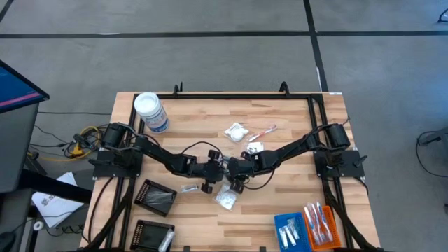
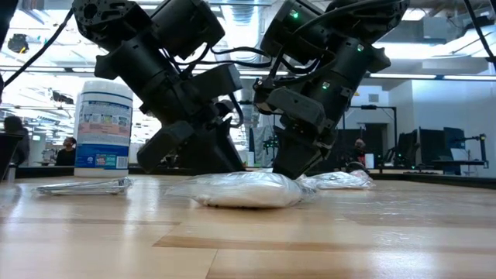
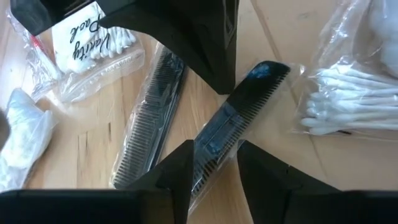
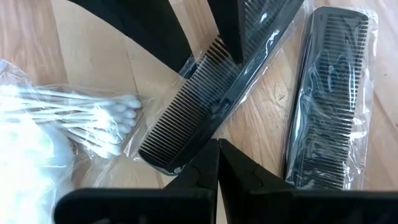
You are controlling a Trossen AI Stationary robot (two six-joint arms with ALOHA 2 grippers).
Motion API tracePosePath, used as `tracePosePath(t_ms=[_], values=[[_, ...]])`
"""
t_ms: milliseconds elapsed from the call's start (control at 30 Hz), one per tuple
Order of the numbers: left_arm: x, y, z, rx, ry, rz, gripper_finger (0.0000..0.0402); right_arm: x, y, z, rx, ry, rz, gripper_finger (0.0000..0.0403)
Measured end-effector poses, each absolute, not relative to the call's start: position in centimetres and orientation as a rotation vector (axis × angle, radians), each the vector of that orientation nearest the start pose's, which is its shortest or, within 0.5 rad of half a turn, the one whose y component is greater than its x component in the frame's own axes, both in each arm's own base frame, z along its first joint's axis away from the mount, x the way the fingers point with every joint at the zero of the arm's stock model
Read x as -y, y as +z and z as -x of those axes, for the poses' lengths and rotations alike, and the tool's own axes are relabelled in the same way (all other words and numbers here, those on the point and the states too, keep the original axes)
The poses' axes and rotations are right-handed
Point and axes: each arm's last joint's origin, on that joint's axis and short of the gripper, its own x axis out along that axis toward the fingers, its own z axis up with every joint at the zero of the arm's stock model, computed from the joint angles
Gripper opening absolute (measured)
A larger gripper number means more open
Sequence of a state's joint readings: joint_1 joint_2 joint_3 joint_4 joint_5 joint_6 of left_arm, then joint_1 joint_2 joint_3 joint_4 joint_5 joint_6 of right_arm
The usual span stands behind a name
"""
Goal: Pick & Place Travel size toiletries
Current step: Put the black comb into the top black bin
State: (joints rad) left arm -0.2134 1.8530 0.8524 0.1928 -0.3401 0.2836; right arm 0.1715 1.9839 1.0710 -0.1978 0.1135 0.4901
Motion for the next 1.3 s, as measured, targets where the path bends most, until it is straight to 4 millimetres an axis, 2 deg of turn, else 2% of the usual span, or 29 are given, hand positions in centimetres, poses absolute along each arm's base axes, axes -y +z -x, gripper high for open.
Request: tracePosePath(t_ms=[467,567,733,933,1100,1300], values=[[5.3,9.9,-34.4,-0.789,0.016,-0.458,0.0114,-6.2,10.1,-36.2,-1.069,-0.199,-0.26,0.0],[5.5,10.1,-34.3,-0.788,0.01,-0.455,0.009,-6.1,10.1,-36.2,-1.063,-0.208,-0.244,0.0],[5.7,10.4,-34.1,-0.791,-0.001,-0.413,0.0014,-6.8,10.3,-36.0,-1.04,-0.232,-0.145,0.0],[6.0,10.7,-33.9,-0.792,0.005,-0.393,0.0005,-8.4,11.4,-35.2,-0.97,-0.332,0.01,0.0002],[6.1,12.8,-33.2,-0.785,0.046,-0.331,0.0005,-8.7,12.9,-34.5,-0.941,-0.392,0.075,0.0032],[6.5,16.4,-31.6,-0.762,0.084,-0.229,0.0004,-8.6,13.0,-34.5,-0.938,-0.416,0.077,0.0095]])
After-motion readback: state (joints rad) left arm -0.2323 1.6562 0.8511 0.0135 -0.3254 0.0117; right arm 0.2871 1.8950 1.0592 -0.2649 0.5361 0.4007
